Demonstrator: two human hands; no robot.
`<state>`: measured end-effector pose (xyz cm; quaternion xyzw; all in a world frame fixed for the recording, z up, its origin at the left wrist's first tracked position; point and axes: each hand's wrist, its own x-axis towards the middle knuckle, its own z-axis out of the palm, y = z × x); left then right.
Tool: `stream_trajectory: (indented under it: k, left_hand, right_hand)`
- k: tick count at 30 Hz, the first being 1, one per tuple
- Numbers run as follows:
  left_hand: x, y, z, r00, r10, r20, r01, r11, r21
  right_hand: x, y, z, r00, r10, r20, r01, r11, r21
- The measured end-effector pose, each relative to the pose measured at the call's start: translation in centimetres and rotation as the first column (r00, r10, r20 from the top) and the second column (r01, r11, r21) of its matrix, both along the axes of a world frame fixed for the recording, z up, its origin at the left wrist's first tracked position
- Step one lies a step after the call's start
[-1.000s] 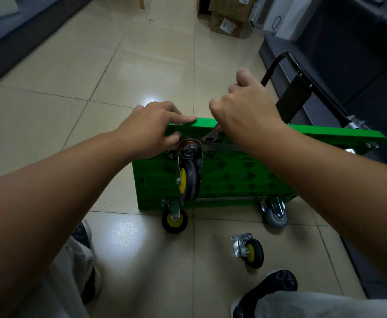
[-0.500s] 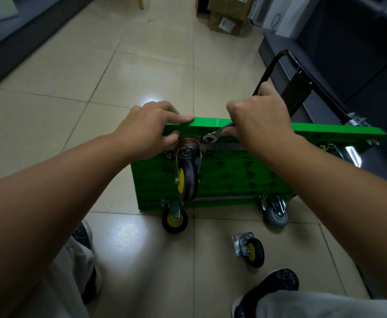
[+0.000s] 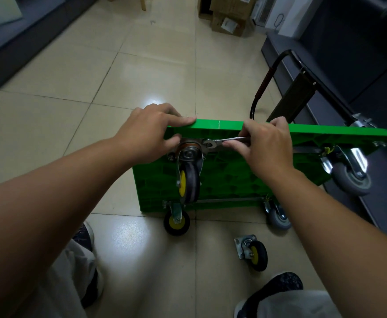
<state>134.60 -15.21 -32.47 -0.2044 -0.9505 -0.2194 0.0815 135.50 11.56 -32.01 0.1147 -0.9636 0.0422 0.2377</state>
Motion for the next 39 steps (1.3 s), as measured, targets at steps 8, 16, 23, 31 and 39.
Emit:
stream_trajectory:
  k: [8,16,23,31,39]
  left_hand:
    - [-0.3,-0.2,-0.2,1.0,0.006,-0.007,-0.006,1.0,-0.003]
    - [-0.5,-0.6,0.1,0.999,-0.044,0.021,0.044,0.999,-0.029]
    - [-0.5,-2.4,0.2,0.994,-0.078,0.078,0.085,0.992,-0.092]
    - [-0.2,-2.9,0.0,0.997,-0.074,0.03,0.076,0.992,-0.097]
    - [0.0,-3.8,-0.1,0.995,-0.067,0.069,0.071,0.996,-0.058]
  right_hand:
    - [0.2,0.1,-1.9,0.99,0.014,-0.144,-0.022,0.998,-0.053]
    - [0.0,-0.2,-1.9,0.987,0.011,-0.16,-0.002,0.998,0.059]
    - [1.7,-0.1,1.9,0.991,-0.07,-0.116,0.075,0.996,0.039]
    - [1.4,-8.5,2.5,0.986,0.104,-0.128,-0.06,0.949,0.31]
    - [1.2,-9.3,3.5,0.997,0.068,-0.044,-0.039,0.884,0.467]
